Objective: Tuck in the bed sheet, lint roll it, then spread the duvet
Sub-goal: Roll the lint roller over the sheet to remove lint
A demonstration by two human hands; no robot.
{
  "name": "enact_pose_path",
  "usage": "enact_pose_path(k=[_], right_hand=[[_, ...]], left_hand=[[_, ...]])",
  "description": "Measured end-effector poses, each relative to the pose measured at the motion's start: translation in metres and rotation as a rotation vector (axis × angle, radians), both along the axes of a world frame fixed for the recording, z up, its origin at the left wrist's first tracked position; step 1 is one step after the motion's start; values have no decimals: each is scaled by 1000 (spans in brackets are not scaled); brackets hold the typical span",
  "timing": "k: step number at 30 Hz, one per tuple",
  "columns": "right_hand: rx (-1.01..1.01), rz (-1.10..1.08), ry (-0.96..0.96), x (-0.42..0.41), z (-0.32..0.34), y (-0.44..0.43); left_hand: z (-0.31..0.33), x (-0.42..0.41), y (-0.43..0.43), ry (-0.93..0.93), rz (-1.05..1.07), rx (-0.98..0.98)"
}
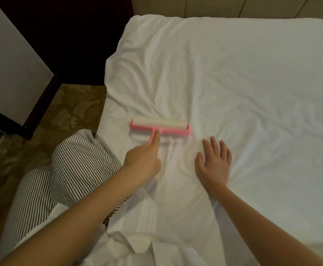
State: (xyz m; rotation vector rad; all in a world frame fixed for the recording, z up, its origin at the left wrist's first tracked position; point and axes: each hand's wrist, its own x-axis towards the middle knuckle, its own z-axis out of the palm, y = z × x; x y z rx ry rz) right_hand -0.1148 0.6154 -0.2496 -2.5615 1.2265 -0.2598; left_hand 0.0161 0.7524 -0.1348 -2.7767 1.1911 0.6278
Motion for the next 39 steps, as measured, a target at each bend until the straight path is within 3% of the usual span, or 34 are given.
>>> enact_pose_path(k=[7, 15, 18, 22, 28, 31, 36, 39], right_hand=[[2, -9, -25, 0, -1, 1], [3, -14, -30, 1, -3, 0], [11, -20, -36, 1, -4, 1], [17, -26, -32, 1, -3, 1], [34, -35, -62, 1, 0, 3], [34, -36, -81, 0, 1, 2], [49, -26, -90, -1, 1, 3], [53, -27, -100, -1, 2, 4]], left_hand=[[-11, 40, -56, 125, 54, -162], [19, -32, 54, 170, -21, 0], [17, -29, 49, 135, -37, 29], [-1, 1, -9, 13, -6, -77], [-24, 26, -39, 158, 93, -285], [-7, 5, -1, 167, 52, -224], [37, -3, 67, 302, -49, 65], [40, -4, 59, 298, -61, 57]])
